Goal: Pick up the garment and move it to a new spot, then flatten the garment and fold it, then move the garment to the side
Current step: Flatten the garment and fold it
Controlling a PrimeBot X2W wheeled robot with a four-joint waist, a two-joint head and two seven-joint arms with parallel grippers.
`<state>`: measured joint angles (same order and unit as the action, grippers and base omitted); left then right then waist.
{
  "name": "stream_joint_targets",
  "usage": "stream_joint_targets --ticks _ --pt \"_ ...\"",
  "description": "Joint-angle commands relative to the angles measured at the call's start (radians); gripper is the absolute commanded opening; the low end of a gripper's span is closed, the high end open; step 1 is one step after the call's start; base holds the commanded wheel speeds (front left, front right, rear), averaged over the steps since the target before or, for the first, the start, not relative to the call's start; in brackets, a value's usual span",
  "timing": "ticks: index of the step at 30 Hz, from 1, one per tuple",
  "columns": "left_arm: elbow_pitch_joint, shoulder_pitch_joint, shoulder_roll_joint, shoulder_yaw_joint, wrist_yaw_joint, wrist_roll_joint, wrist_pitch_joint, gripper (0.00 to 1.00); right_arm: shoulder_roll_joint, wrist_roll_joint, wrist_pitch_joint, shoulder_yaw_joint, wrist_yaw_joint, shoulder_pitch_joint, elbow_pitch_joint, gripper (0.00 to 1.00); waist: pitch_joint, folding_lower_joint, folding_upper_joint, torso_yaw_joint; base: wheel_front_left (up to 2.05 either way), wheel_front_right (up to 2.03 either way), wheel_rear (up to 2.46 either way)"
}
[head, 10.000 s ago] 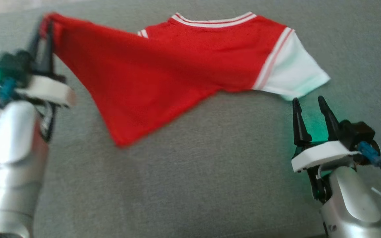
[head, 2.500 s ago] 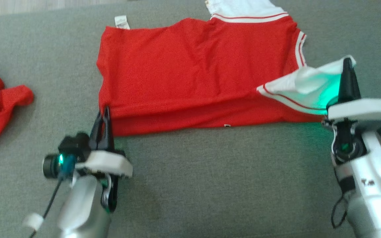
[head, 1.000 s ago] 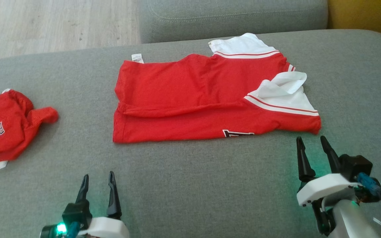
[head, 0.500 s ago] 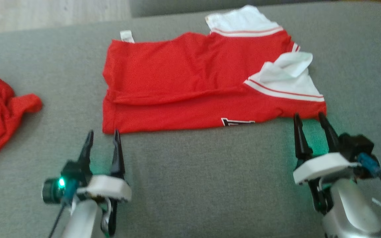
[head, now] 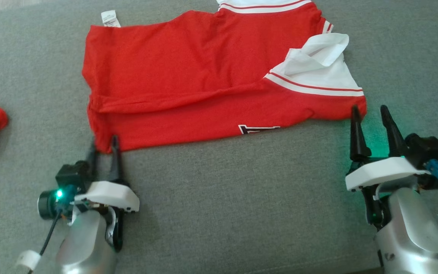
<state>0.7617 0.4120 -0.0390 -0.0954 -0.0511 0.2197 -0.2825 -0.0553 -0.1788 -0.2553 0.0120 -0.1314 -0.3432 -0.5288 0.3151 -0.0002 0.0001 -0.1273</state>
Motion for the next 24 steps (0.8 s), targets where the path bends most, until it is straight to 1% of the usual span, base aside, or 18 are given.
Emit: stream_joint_targets --ticks 1,5,9,11,16,17,18,21,24 --pt "0.043 0.014 -0.011 0.015 -0.009 0.007 0.021 0.00 -0.005 -0.009 -0.006 -0.019 0.001 -0.025 0.023 1.00 0.002 0.0002 -0.0001 -0.001 0.00 0.00 0.00" --pt "0.071 0.025 -0.011 -0.014 -0.019 0.026 0.021 0.00 -0.005 -0.031 -0.006 0.007 0.001 -0.046 -0.003 1.00 0.004 0.0002 -0.0001 0.013 0.00 0.00 0.00" --pt "0.068 0.025 -0.011 -0.043 -0.018 0.035 0.021 0.00 -0.001 -0.064 -0.006 0.040 0.001 -0.074 -0.054 1.00 0.009 0.0002 -0.0001 0.036 0.00 0.00 0.00" --pt "0.062 0.024 -0.011 -0.054 -0.016 0.036 0.021 0.00 0.001 -0.075 -0.006 0.059 0.001 -0.091 -0.099 1.00 0.013 0.0002 -0.0001 0.047 0.00 0.00 0.00" --pt "0.048 0.019 -0.011 -0.070 -0.013 0.040 0.021 0.00 0.003 -0.050 -0.004 0.057 0.001 -0.131 -0.266 1.00 0.012 0.0002 -0.0001 0.066 0.00 0.00 0.00" --pt "0.043 0.017 -0.011 -0.070 -0.011 0.040 0.021 0.00 0.004 -0.054 -0.004 0.047 0.001 -0.138 -0.293 0.53 0.011 0.0002 -0.0001 0.068 0.00 0.00 0.00" --pt "0.038 0.014 -0.011 -0.070 -0.010 0.040 0.021 0.00 0.004 -0.061 -0.004 0.039 0.001 -0.145 -0.316 0.00 0.008 0.0002 -0.0001 0.070 0.00 0.00 0.00" --pt "0.020 0.000 -0.011 -0.062 -0.002 0.045 0.021 0.00 0.004 -0.075 -0.005 0.029 0.001 -0.155 -0.345 0.00 -0.009 0.0002 -0.0001 0.073 0.00 0.00 0.00" --pt "0.003 -0.017 -0.011 -0.047 0.006 0.054 0.021 0.00 -0.002 -0.089 -0.006 0.047 0.001 -0.150 -0.307 0.00 -0.040 0.0002 -0.0001 0.074 0.00 0.00 0.00"
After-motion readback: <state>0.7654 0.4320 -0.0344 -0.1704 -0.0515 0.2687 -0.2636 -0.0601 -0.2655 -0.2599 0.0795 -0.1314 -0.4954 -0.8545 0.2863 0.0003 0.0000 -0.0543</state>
